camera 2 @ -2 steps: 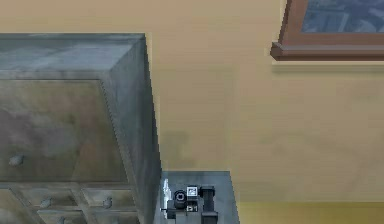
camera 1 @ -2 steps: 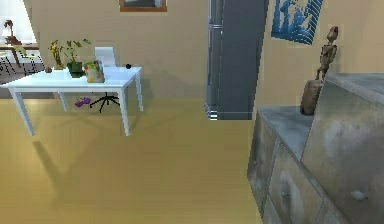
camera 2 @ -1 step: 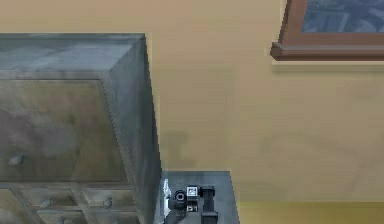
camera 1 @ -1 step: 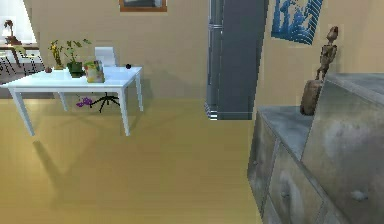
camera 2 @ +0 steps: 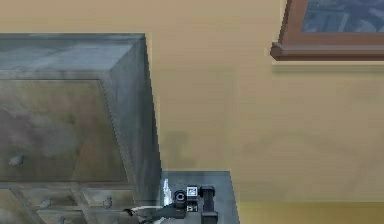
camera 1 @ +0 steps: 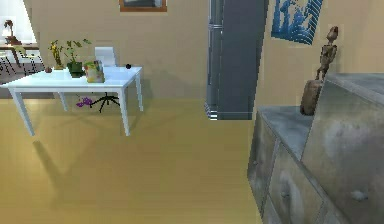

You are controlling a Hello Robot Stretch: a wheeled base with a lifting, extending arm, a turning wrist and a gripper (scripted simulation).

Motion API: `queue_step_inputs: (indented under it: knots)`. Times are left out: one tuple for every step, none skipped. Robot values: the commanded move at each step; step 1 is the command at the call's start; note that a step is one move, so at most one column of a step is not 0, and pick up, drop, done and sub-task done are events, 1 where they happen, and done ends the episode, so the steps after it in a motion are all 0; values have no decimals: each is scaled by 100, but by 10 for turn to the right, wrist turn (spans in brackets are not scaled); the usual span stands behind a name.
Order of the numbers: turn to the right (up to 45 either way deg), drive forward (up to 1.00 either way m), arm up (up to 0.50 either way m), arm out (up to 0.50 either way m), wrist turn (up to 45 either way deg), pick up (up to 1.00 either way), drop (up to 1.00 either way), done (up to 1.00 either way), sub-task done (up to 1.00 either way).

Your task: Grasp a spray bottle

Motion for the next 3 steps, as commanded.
queue_step_inputs:
  knots:
    - [0,0,0,0,450,0,0,0,0]
    - [0,0,0,0,210,0,0,0,0]
    - [0,0,-30,0,0,0,0,0,0]
